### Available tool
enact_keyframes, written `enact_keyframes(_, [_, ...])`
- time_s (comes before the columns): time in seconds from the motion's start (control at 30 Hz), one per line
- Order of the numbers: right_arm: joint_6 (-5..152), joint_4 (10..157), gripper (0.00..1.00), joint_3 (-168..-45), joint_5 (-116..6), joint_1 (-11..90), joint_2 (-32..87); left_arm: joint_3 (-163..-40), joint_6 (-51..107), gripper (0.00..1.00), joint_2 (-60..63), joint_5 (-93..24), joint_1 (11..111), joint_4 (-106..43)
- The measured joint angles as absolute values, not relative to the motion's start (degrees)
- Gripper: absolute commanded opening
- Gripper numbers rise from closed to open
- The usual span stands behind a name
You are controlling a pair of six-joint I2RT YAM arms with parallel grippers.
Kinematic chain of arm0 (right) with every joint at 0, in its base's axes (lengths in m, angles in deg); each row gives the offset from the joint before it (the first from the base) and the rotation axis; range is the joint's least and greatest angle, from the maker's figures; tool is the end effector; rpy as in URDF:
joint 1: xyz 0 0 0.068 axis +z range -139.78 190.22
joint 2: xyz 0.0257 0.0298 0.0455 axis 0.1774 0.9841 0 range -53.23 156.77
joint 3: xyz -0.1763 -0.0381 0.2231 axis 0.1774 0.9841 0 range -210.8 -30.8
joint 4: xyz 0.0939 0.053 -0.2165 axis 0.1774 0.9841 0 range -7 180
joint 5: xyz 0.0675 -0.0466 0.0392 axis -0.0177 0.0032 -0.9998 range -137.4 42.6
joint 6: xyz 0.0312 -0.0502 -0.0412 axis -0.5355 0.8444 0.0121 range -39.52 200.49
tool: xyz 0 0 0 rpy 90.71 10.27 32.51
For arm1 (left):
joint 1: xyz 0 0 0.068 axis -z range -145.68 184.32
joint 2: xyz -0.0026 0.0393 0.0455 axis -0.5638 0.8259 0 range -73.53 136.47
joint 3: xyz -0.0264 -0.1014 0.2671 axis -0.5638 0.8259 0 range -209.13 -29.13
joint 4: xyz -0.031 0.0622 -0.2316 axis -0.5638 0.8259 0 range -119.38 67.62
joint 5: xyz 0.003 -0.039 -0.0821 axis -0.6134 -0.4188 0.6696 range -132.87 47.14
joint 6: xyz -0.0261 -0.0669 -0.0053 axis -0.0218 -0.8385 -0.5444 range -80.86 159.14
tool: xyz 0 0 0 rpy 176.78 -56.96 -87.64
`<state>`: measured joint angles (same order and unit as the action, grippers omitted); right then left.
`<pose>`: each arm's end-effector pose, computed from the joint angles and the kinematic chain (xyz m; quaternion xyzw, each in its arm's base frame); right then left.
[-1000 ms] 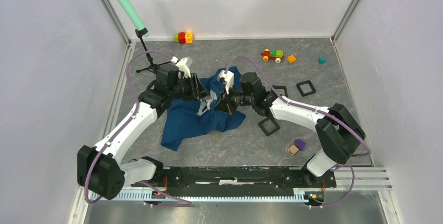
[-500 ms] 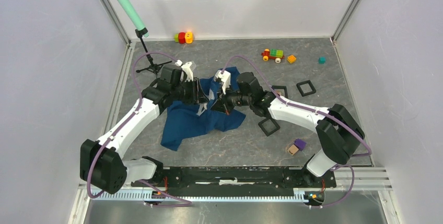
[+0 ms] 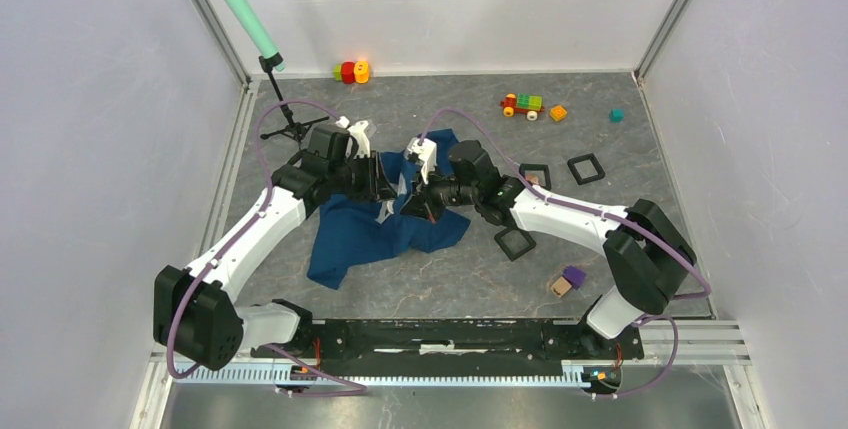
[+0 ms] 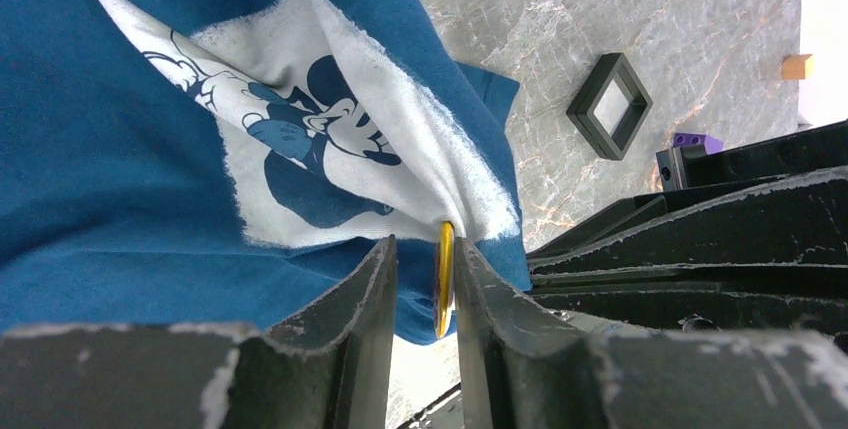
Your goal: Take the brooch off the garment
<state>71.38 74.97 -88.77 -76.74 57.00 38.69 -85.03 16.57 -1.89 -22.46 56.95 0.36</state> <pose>0.2265 0.2838 0.2616 -0.3919 0.7327 0.4302 0.3528 0.2275 -0.1173 0.2823 0.0676 0.9108 -0.2947 0.2812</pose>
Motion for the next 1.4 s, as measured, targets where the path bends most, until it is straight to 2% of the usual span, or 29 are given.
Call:
enact_keyframes(0.13, [71.62,74.99,0.00,-88.86,-76.67,57.26,38.73,-85.03,16.57,0.14,-1.89,-22.83,56.97,0.49])
enact_keyframes(0.27, [71.82,75.01,0.00,-88.88,-76.43,57.37,38.78,-85.03,16.72,0.02,-1.89,-22.81,57.02,0.60])
enact_keyframes(0.4, [71.73,75.19,0.04,-88.93,-75.12,57.39,38.78,-85.03,16.72,0.02,-1.89,-22.94,57.06,0.56])
enact_keyframes(0.47, [71.45,75.32,0.10,-88.93,-73.92,57.39,38.78,-85.01,16.70,0.02,-2.02,-23.31,57.06,0.45])
enact_keyframes(0.6, [69.39,74.64,0.13,-88.49,-71.63,57.00,38.73,-84.07,16.24,0.02,-3.40,-24.47,57.04,-0.78])
enact_keyframes(0.67, [68.19,73.83,0.14,-87.68,-70.86,56.65,38.65,-82.89,15.43,0.02,-4.36,-24.80,56.89,-2.11])
enact_keyframes(0.73, [66.99,73.61,0.22,-87.18,-69.92,56.30,38.65,-80.83,13.77,0.02,-5.13,-24.58,56.80,-4.58])
enact_keyframes(0.93, [61.35,71.41,0.29,-84.05,-67.82,53.59,38.43,-74.65,7.87,0.02,-5.87,-22.48,55.86,-11.46])
enact_keyframes(1.07, [58.25,69.70,0.51,-80.64,-67.43,51.93,37.75,-73.58,5.33,0.02,-6.02,-20.47,55.25,-13.82])
enact_keyframes(1.2, [55.69,68.26,0.87,-79.40,-66.21,51.34,36.48,-73.25,3.43,0.02,-6.50,-19.12,54.22,-15.70])
enact_keyframes(1.23, [54.55,67.06,0.94,-78.48,-65.96,51.34,35.52,-72.77,2.60,0.02,-6.77,-18.70,53.85,-16.64])
enact_keyframes(1.3, [51.67,64.06,0.98,-75.88,-65.22,51.34,33.29,-71.35,0.57,0.02,-7.42,-18.16,53.30,-18.72])
enact_keyframes(1.4, [46.53,58.66,0.98,-70.59,-64.00,51.51,29.49,-68.16,-3.41,0.02,-8.62,-17.15,52.91,-22.96])
